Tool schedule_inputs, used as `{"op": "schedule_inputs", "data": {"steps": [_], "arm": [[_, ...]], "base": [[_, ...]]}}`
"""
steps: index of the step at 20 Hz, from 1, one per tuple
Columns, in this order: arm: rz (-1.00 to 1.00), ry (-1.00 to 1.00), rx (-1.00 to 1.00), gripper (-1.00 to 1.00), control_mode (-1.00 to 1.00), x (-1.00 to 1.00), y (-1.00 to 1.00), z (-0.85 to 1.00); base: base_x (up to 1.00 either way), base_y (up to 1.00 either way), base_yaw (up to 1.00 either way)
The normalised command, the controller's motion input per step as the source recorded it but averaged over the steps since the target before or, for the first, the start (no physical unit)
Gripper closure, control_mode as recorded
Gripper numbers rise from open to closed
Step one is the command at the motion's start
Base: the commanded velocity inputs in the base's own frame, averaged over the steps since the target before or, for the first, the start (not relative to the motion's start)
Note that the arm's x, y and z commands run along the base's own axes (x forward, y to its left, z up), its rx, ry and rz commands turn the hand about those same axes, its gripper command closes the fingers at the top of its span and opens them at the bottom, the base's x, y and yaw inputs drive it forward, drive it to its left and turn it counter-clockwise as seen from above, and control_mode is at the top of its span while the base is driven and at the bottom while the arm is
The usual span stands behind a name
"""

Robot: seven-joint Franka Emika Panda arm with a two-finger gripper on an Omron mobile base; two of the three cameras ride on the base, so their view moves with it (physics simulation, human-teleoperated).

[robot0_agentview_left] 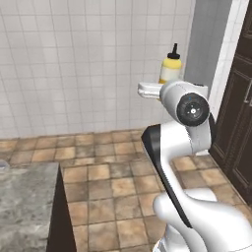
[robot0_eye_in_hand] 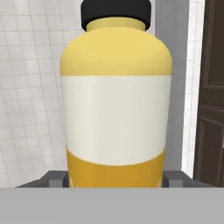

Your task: Move the mustard and mayonnaise from the cabinet to the dining counter.

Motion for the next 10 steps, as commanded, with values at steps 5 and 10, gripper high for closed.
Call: {"op": "schedule_inputs", "data": {"steps": [5, 10], "arm": [[0.0, 0.0, 0.0, 1.0, 1.0, 0.0, 0.0, 0.0], [0.0, 0.0, 0.0, 1.0, 1.0, 0.0, 0.0, 0.0]], "base": [[0.75, -0.34, 0.02], [0.75, -0.3, 0.07]]}}
